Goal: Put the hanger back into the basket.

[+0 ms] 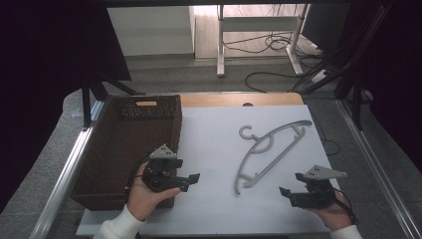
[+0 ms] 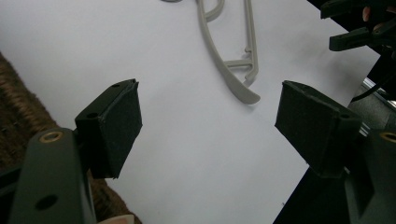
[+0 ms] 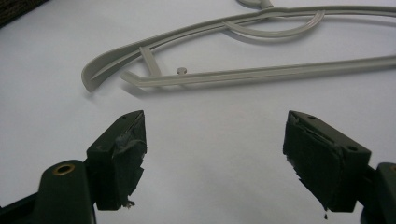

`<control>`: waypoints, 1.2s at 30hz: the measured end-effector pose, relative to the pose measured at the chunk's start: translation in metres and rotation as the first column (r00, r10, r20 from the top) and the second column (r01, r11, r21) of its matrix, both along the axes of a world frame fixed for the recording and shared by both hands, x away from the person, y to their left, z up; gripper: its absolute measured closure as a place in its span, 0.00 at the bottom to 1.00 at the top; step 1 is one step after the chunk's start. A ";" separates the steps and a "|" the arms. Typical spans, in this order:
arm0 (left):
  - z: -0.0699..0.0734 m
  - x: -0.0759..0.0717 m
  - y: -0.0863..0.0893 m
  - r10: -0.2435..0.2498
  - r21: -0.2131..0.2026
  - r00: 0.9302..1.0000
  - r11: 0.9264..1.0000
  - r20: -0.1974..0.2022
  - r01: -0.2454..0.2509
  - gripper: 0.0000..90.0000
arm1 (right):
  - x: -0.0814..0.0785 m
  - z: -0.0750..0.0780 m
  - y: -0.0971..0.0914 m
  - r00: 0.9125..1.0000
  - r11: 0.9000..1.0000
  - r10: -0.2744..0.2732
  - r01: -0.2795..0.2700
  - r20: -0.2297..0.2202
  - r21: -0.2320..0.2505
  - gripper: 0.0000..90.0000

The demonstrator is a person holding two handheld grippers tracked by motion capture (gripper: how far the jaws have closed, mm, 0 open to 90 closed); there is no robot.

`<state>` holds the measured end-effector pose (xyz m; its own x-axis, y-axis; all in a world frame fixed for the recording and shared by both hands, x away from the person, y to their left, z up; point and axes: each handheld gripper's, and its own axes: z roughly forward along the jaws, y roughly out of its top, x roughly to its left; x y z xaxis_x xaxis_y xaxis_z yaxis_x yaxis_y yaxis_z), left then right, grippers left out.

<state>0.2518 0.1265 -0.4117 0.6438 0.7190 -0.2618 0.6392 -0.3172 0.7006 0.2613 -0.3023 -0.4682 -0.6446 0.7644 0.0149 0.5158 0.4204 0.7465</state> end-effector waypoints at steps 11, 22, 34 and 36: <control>0.002 0.021 -0.032 -0.032 0.020 0.999 0.999 -0.028 0.033 0.25 | 0.001 0.000 -0.001 1.000 1.000 -0.010 0.010 0.008 -0.009 0.25; -0.002 0.035 -0.053 -0.050 0.029 0.998 0.998 -0.048 0.051 0.26 | 0.002 -0.002 -0.003 1.000 1.000 -0.023 0.023 0.006 -0.020 0.25; -0.009 0.051 -0.067 -0.044 0.000 0.996 0.999 -0.075 0.044 0.29 | 0.002 -0.004 -0.002 1.000 0.999 -0.027 0.027 0.003 -0.035 0.25; -0.011 0.054 -0.069 -0.043 0.000 0.996 0.999 -0.077 0.044 0.29 | 0.002 -0.005 -0.002 1.000 0.999 -0.027 0.027 0.002 -0.036 0.25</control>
